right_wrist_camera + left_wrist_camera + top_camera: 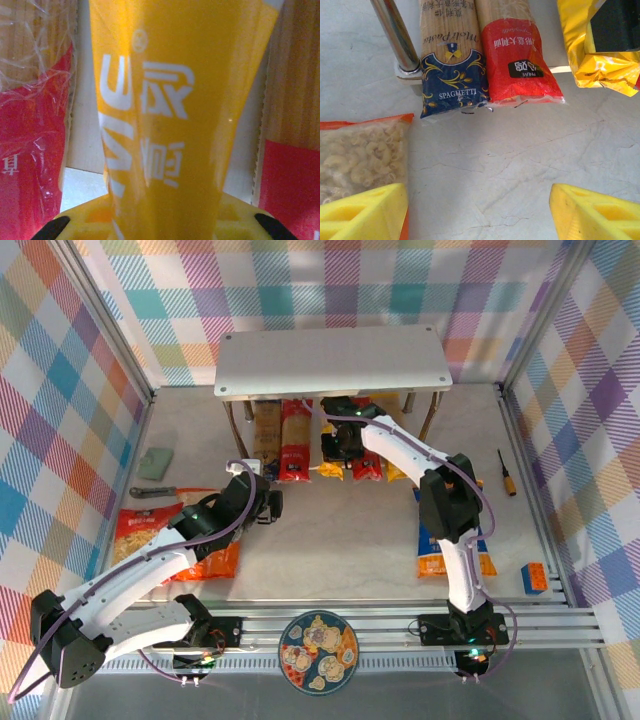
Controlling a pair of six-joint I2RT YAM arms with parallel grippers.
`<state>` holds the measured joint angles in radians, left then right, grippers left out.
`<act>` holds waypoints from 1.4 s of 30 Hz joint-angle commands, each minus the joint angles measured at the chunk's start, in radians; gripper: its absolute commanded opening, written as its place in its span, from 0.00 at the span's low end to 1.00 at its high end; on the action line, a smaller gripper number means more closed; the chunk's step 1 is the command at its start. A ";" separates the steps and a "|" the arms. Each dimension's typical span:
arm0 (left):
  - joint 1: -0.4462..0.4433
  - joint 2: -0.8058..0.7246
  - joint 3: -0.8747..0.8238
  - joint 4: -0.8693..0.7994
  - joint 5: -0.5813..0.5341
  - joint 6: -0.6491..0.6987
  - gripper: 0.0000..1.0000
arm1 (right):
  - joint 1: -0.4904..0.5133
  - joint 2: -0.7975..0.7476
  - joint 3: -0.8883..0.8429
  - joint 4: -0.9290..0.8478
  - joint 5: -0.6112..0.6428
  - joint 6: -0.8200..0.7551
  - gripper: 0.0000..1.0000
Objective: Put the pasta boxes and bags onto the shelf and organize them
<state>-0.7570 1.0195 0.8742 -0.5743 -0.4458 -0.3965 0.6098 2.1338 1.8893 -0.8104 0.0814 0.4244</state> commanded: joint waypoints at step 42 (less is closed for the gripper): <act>-0.002 0.000 0.006 -0.064 -0.095 -0.029 0.78 | 0.005 -0.281 -0.235 0.161 -0.052 -0.043 0.79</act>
<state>-0.7570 1.0218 0.8738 -0.5930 -0.4892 -0.4042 0.6098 1.9709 1.6680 -0.7094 0.0509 0.4015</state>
